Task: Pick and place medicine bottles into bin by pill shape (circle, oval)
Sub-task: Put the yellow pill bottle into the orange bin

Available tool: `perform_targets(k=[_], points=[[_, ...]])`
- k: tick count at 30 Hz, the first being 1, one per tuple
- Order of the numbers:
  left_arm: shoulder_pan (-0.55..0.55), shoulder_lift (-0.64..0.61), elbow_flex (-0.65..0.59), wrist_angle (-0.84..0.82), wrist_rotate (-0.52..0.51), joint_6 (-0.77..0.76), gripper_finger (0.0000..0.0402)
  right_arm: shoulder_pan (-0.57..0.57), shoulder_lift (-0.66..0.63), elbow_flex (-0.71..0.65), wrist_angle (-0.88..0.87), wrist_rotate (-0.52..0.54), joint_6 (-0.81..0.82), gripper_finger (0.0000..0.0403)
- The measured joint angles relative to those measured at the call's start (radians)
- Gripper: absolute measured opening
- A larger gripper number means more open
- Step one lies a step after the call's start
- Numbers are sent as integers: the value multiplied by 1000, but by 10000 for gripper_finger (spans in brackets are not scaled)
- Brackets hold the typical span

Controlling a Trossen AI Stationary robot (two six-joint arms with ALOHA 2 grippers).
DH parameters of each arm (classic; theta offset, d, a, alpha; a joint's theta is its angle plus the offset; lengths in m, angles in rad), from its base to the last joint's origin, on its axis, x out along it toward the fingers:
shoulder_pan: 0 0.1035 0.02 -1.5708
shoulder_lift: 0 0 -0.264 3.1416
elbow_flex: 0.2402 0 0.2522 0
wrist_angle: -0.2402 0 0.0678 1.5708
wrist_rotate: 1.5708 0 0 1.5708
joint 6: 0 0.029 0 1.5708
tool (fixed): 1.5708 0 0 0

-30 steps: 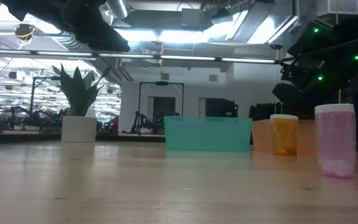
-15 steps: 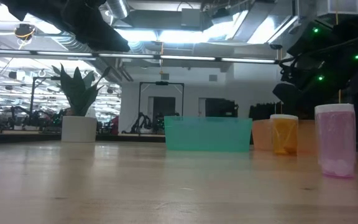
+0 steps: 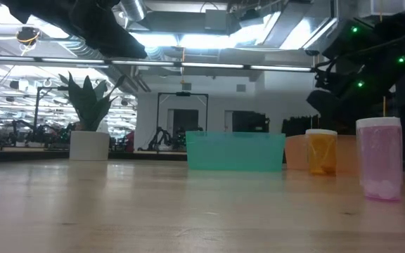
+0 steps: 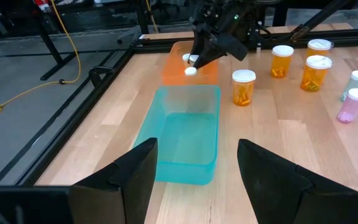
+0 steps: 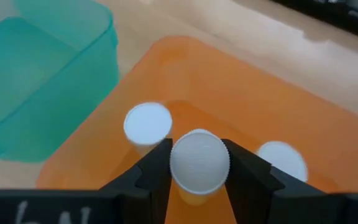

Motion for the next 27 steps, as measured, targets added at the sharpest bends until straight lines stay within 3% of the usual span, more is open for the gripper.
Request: perform_targets(k=[9,20,27], points=[[0,0,0,0,0,0,214,0,-2,30,-25,33,-26,134],[0,0,0,0,0,0,214,-8,-2,52,-41,156,-48,134],[0,0,0,0,0,0,214,-49,-2,52,-23,116,-48,134]])
